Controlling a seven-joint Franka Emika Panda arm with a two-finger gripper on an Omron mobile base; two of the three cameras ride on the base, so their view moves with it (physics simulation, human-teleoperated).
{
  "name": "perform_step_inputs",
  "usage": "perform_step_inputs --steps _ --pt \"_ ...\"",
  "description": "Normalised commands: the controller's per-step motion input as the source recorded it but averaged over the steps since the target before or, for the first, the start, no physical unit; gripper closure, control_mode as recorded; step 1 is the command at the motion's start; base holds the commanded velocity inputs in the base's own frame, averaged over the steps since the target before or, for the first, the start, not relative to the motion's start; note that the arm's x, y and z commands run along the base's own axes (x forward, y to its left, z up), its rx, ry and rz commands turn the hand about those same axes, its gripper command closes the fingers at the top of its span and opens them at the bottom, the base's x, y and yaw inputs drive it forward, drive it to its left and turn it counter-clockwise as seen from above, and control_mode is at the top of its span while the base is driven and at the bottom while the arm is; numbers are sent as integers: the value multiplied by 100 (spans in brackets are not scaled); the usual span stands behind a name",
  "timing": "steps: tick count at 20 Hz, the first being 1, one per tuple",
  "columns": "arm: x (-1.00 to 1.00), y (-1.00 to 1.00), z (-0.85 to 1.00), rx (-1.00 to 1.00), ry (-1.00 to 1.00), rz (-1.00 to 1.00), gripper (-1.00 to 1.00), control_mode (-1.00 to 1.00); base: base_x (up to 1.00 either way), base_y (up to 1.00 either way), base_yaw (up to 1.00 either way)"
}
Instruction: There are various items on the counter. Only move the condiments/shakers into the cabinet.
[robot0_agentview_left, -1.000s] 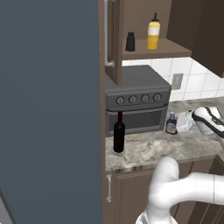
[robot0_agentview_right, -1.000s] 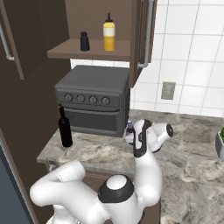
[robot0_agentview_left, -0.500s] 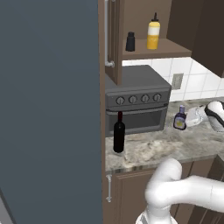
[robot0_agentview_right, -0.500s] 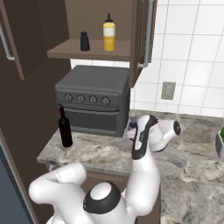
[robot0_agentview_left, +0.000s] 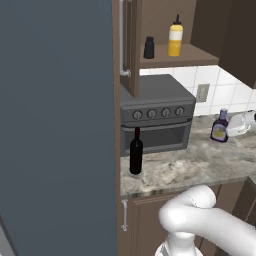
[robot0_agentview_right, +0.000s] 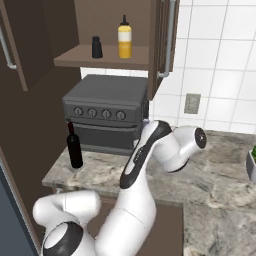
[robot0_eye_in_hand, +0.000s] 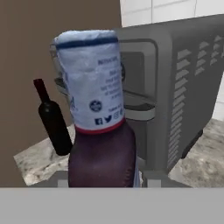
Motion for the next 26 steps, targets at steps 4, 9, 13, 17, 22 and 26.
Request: perform_step_inputs --steps 4,9,13,17,22,26 --pt "-73 58 100 -1 -14 -7 100 -100 0 0 0" --pt "-24 52 100 -9 -17 -14 100 -100 0 0 0" --pt "-6 30 100 -13 -9 -27 100 -100 0 0 0" --pt "0 1 100 -8 -2 -37 100 -100 0 0 0" --pt "-13 -57 79 0 5 -28 100 -100 0 0 0" --pt "-100 -66 7 1 -12 -28 100 -100 0 0 0"
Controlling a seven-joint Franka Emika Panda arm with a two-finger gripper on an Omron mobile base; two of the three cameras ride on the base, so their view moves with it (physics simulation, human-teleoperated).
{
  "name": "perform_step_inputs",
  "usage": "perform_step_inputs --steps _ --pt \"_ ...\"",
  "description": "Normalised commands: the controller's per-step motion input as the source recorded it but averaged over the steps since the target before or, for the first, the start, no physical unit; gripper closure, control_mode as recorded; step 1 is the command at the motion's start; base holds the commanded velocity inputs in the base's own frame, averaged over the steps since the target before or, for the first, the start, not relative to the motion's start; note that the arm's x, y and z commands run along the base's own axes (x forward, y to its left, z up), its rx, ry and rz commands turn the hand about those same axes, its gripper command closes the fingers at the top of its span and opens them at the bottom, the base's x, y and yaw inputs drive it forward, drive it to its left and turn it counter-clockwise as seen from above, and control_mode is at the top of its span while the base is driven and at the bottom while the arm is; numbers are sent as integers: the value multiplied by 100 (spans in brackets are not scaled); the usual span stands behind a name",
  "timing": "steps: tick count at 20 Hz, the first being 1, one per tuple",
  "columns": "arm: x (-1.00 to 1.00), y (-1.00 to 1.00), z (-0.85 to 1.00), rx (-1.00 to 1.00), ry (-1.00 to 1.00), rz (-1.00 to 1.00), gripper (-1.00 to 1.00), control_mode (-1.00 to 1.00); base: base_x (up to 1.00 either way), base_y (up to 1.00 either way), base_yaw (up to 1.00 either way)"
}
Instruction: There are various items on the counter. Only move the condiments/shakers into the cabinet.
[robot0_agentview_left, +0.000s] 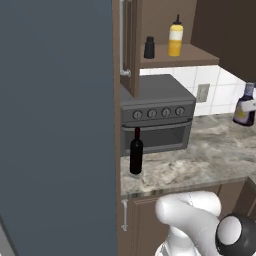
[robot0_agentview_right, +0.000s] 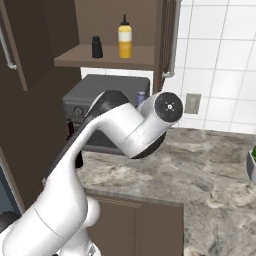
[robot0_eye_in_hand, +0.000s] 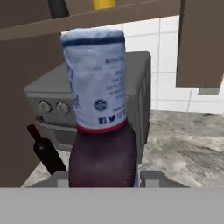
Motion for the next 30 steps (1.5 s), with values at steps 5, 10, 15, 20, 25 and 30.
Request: perform_step_inputs --steps 5,10,15,20,25,30 --pt "-100 34 85 -1 -31 -28 100 -100 0 0 0" --pt "-67 99 97 -9 -47 -34 100 -100 0 0 0" --pt "26 79 82 -12 -16 -27 100 -100 0 0 0" --pt "83 21 19 -4 20 -10 100 -100 0 0 0" --pt "89 -14 0 3 33 0 100 -100 0 0 0" --pt "60 -34 1 6 12 2 100 -100 0 0 0"
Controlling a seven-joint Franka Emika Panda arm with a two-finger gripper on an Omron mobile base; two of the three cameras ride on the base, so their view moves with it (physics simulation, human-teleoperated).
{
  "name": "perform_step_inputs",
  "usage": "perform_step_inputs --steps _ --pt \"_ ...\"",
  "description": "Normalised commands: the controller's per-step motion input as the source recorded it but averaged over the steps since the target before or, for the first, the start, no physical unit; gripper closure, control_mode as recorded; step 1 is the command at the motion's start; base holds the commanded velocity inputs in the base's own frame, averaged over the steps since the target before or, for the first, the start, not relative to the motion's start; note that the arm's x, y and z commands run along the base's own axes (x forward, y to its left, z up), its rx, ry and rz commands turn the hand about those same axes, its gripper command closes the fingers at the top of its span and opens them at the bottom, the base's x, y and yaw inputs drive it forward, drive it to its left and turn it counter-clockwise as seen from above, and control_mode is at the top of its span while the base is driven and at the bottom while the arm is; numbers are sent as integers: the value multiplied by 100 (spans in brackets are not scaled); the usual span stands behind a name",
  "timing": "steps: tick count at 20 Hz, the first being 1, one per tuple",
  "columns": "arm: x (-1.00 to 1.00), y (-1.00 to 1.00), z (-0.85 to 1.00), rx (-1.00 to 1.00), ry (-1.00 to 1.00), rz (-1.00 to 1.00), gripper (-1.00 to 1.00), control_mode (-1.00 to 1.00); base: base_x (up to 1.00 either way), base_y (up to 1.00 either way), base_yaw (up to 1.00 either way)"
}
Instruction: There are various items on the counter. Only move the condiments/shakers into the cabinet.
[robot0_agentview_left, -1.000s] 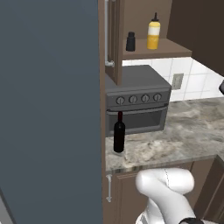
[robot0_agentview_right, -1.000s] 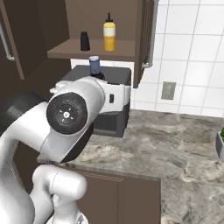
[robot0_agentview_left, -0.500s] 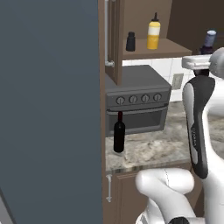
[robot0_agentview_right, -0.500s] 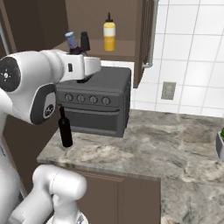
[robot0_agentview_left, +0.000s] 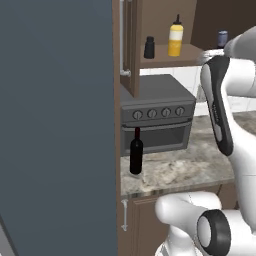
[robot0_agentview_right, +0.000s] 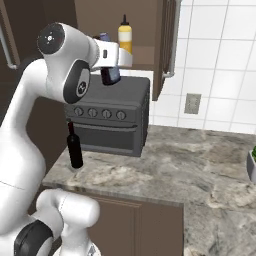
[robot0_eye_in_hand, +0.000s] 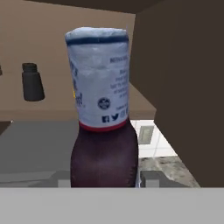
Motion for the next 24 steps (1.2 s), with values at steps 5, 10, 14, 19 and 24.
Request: perform_step_inputs --steps 5,10,14,19,24 --pt "47 -20 0 0 -1 3 100 -100 0 0 0" --pt "61 0 0 0 0 0 100 -100 0 0 0" --pt "44 0 0 0 -6 0 100 -100 0 0 0" --pt "47 0 -2 0 -12 0 100 -100 0 0 0" --pt "53 0 -1 1 -2 0 100 -100 0 0 0"
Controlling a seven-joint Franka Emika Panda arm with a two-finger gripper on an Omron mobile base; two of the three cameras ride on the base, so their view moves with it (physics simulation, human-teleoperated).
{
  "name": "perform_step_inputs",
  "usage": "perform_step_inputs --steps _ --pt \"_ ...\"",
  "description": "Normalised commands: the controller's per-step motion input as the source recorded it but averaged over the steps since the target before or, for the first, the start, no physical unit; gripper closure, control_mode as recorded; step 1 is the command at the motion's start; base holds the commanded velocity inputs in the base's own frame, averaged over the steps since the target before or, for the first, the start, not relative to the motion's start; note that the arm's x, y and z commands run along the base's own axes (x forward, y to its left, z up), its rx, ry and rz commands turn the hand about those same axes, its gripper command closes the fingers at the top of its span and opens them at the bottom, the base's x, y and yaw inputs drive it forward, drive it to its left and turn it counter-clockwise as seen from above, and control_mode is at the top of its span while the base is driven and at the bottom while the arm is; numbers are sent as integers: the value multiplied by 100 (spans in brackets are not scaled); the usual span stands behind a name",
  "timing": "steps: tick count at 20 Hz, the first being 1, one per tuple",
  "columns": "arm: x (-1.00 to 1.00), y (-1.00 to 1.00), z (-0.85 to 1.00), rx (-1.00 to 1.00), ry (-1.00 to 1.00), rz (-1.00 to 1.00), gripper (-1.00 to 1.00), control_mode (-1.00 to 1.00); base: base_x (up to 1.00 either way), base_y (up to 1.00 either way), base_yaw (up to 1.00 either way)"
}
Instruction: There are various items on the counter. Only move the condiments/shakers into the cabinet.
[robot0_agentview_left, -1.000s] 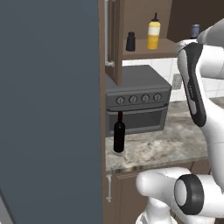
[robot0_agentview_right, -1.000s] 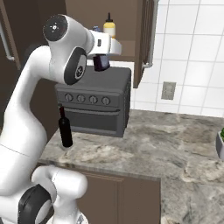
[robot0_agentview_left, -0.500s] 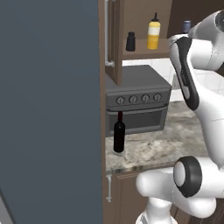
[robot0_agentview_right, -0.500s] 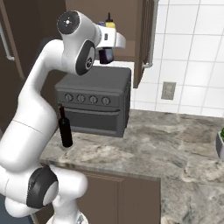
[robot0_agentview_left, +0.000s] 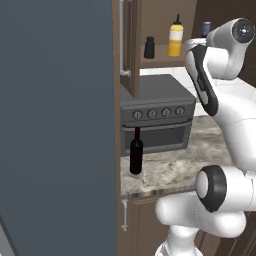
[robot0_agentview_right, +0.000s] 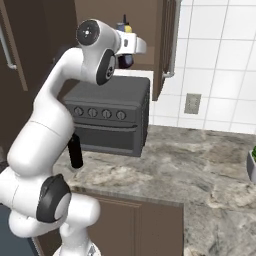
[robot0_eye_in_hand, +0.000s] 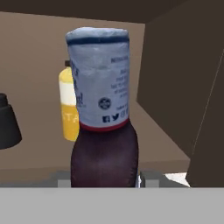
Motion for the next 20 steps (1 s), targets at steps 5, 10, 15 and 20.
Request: perform_step_inputs --steps 5,10,15,20 --pt "60 -11 0 0 2 1 100 -100 0 0 0" --pt "38 -39 -1 9 0 4 100 -100 0 0 0" --pt "40 -23 0 8 0 5 100 -100 0 0 0" --pt "51 0 -8 0 0 1 100 -100 0 0 0"
